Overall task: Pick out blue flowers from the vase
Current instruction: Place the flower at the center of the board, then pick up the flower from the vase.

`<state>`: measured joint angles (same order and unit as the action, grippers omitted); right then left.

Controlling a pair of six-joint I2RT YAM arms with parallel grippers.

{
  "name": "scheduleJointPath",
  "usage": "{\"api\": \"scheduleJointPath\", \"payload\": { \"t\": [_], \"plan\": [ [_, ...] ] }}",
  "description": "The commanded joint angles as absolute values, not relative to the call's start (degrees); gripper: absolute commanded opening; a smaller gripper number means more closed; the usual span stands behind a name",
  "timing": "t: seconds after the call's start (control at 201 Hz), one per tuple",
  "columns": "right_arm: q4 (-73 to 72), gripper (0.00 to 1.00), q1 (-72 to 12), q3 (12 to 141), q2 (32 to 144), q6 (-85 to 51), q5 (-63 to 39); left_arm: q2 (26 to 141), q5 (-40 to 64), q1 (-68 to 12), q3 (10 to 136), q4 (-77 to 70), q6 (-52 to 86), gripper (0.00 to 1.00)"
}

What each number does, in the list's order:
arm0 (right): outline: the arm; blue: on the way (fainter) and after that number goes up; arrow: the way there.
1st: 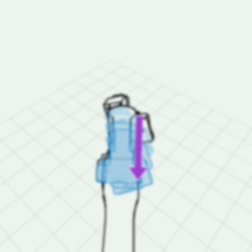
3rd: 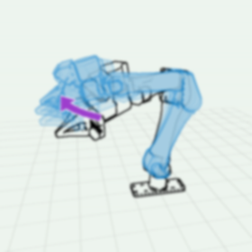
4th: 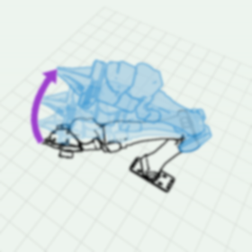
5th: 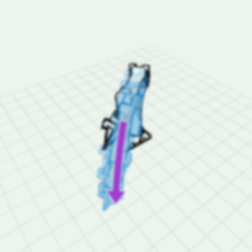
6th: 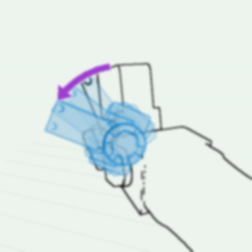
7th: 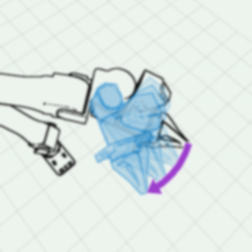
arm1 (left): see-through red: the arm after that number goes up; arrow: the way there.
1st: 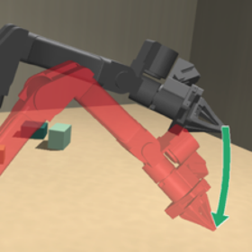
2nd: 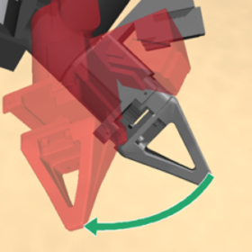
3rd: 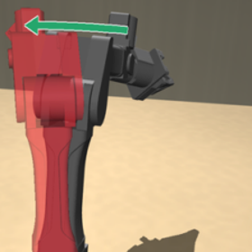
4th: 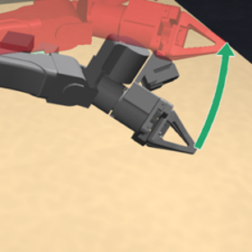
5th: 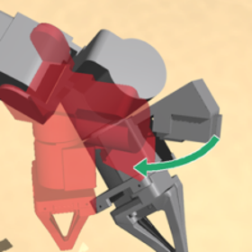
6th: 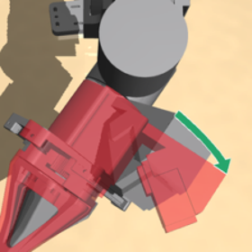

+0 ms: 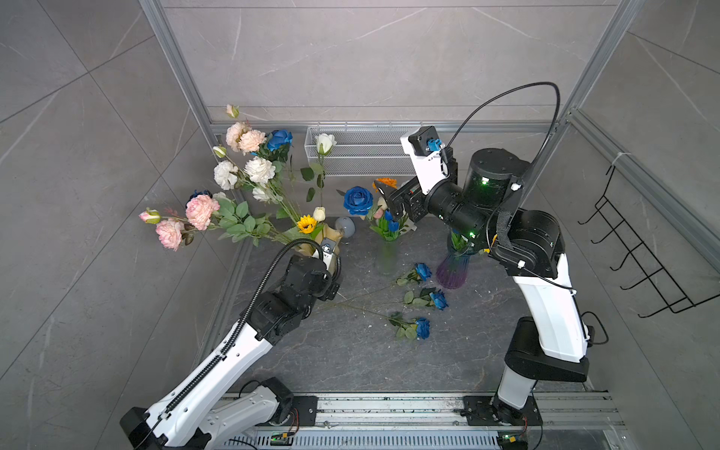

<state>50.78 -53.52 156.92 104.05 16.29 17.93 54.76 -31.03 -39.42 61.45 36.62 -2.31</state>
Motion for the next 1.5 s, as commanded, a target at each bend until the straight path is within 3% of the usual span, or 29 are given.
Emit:
{"api": "scheduleJointPath", "payload": {
  "t": [0.0, 0.204, 0.408, 0.617, 0.757, 0.876, 1.498],
  "plan": [
    [50.54, 1.0, -53.98, 155.53, 102.54, 16.7, 16.53, 49.69, -34.72, -39.03, 61.36, 45.09, 6.32, 0.92],
    [51.05, 1.0, -54.22, 158.03, 104.33, 16.97, 15.35, 39.65, -40.9, -35.77, 61.72, 51.95, 15.94, 0.96],
    [50.42, 1.0, -54.49, 158.35, 105.18, 16.26, 13.67, 42.93, -43.01, -29.7, 67.7, 52.54, 13.24, 0.99],
    [50.09, 1.0, -54.5, 157.55, 104.12, 16.26, 13.8, 47.88, -27.47, -13.85, 72.53, 45.18, 11.78, 0.99],
    [49.62, 1.0, -54.54, 155.77, 102.58, 16.7, 14.4, 50.11, -10.71, -0.12, 71.59, 40.4, 15.21, 0.97],
    [49.14, 1.0, -54.5, 154.16, 101.27, 17.04, 14.94, 51.03, -2.61, 6.41, 71.25, 35.15, 17.24, 0.97],
    [48.69, 1.0, -54.53, 155.61, 104.3, 16.97, 15.21, 68.46, 10.85, 7.79, 85.97, 24.15, 17.67, 0.89]
  ]
}}
